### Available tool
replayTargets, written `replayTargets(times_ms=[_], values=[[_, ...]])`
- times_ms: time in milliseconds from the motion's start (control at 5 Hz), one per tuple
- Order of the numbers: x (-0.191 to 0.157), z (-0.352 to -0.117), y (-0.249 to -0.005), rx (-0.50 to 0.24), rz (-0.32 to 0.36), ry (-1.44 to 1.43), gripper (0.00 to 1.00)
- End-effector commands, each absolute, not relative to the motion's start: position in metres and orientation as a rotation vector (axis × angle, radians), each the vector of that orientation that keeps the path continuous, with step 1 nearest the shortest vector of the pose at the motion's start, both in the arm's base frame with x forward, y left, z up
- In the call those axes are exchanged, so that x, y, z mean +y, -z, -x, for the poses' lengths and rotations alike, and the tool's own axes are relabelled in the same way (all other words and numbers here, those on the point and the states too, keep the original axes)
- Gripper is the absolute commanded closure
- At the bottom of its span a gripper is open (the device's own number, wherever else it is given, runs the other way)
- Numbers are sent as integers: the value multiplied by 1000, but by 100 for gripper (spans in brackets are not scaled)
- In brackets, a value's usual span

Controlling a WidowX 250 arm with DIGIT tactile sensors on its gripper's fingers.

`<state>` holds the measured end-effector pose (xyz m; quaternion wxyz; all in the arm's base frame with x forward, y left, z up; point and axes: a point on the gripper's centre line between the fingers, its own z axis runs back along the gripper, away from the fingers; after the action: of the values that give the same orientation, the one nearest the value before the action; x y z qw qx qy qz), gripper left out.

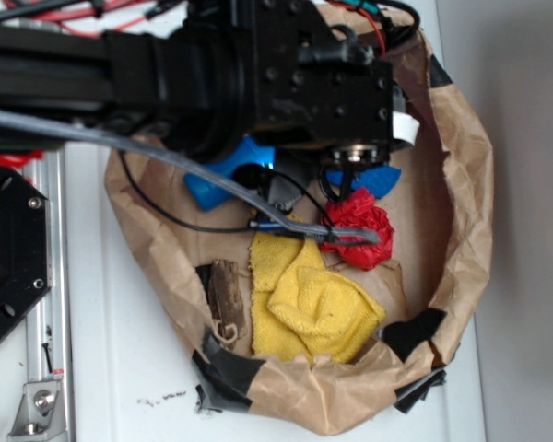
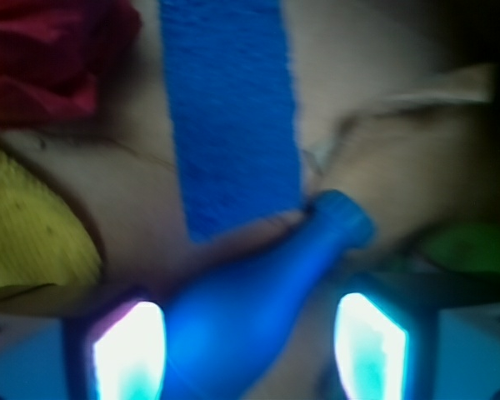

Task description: Grab the blue bottle.

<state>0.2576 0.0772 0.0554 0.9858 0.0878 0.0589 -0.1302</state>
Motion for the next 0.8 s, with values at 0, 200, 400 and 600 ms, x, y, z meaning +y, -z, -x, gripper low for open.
replayTargets(times_ms=[0, 200, 400, 600], values=[[80, -248, -86, 36, -185, 246, 100], [83, -239, -114, -56, -109, 104, 0], [82, -234, -128, -140, 8, -47, 0], [81, -224, -106, -140, 57, -138, 0]])
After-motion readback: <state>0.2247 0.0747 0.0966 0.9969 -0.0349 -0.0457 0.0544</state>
